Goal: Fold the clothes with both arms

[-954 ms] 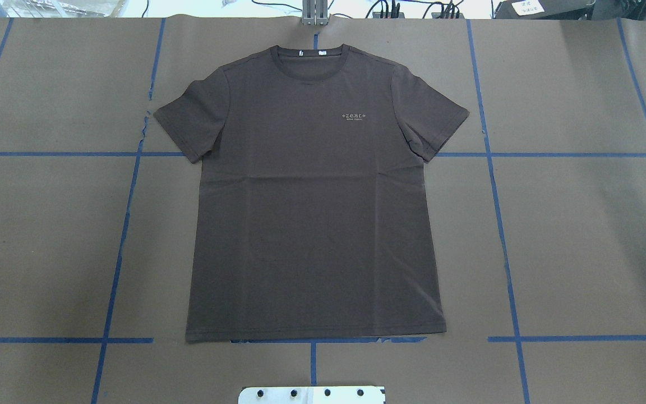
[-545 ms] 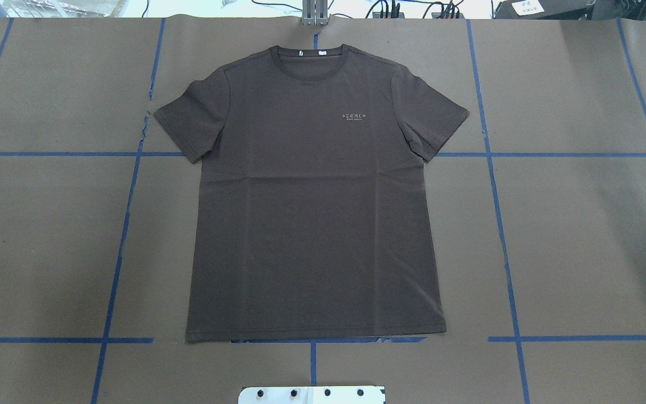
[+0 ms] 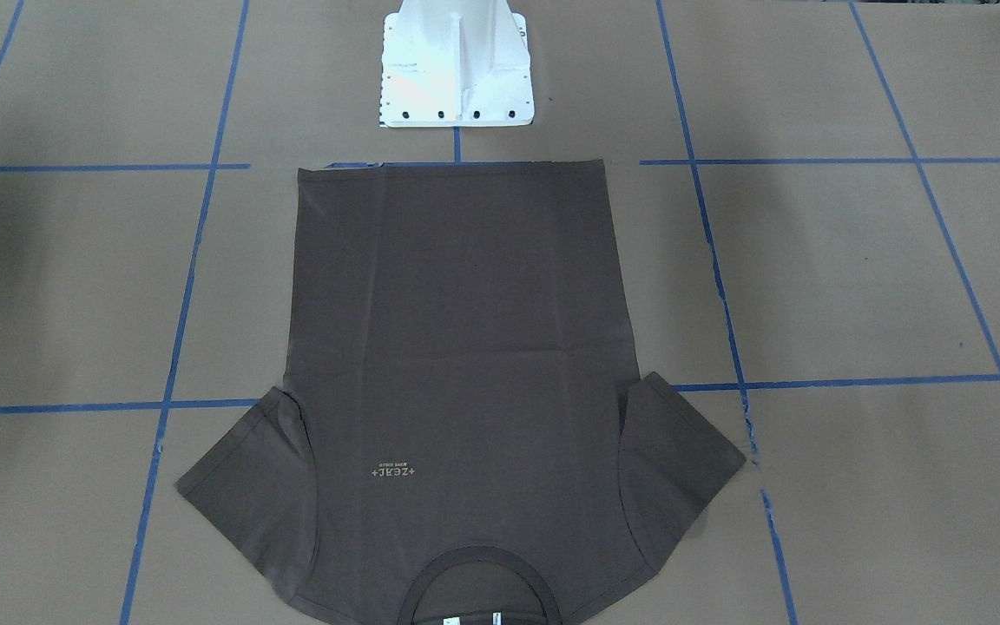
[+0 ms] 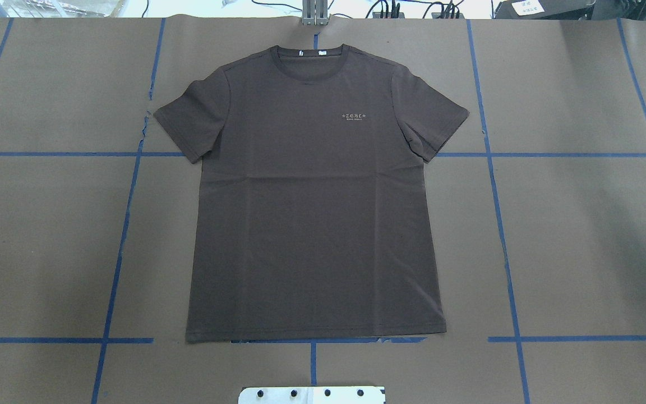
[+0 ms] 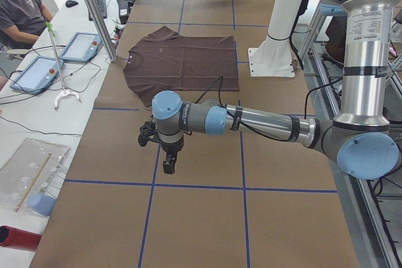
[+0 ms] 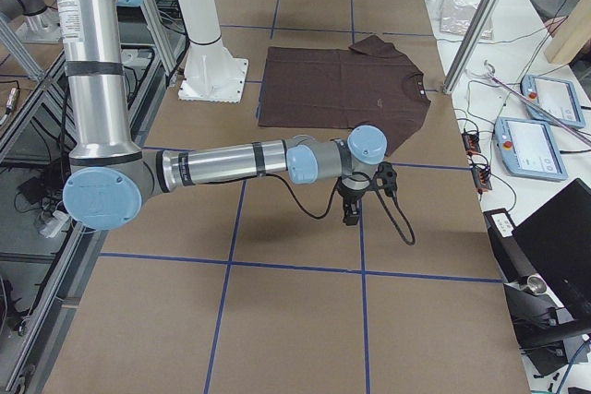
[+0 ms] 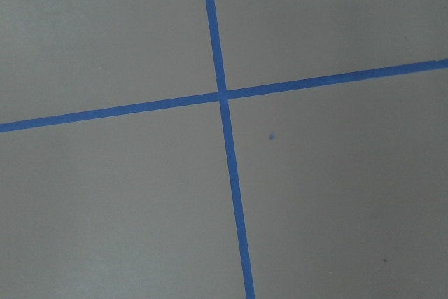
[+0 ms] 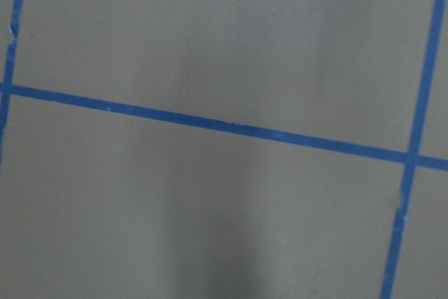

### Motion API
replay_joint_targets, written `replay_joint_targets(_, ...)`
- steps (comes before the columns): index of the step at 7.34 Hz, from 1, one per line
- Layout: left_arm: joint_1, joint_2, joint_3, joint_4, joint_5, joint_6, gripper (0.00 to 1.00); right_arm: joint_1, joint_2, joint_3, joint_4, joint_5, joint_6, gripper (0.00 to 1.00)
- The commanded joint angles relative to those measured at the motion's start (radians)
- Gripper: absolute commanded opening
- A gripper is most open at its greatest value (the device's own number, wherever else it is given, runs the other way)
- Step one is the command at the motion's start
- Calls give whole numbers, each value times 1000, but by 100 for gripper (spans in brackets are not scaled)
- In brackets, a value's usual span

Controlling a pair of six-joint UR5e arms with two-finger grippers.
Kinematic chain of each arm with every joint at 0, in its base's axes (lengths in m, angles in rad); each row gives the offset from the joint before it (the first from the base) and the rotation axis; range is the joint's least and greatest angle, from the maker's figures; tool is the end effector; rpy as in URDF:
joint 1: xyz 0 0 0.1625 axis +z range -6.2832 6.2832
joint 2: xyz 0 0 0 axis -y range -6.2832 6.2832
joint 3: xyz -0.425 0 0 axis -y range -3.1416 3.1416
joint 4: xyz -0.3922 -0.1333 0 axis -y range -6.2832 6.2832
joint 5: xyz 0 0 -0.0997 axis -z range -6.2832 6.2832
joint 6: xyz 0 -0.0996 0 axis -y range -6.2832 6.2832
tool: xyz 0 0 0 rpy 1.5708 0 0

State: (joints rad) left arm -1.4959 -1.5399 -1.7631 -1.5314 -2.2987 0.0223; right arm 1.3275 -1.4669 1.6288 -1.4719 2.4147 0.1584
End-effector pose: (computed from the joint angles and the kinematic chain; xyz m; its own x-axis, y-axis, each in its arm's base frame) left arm -0.0308 -0.4856 0.5859 0.7366 0.1586 -0.6575 -0.0907 0.9865 0.1364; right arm -0.0740 -0.5427 0.5602 0.6278 -0.1948 0.7536 0.1354 0.9807 0.1407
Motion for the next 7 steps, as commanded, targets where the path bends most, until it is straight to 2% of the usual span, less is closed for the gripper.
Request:
replay_joint_targets(1, 0, 0, -28, -15, -60, -2, 100, -140, 165, -161, 256, -50, 250, 100)
replay_joint_targets(2, 0, -3, -21, -16, -103, -1, 100, -212, 274, -237, 325, -125, 455, 100)
replay_joint_targets(3, 0, -5, -13, -50, -96, -1, 100, -273, 374, -318, 361, -241, 606, 100)
replay_joint_targets(5, 0, -6, -13, -87, -99, -8, 100, -321, 491, -444, 404, -273, 763, 100)
replay_joint_targets(7, 2, -8, -35, -90, -103, -86, 100, -335, 528, -495, 406, -289, 797, 100)
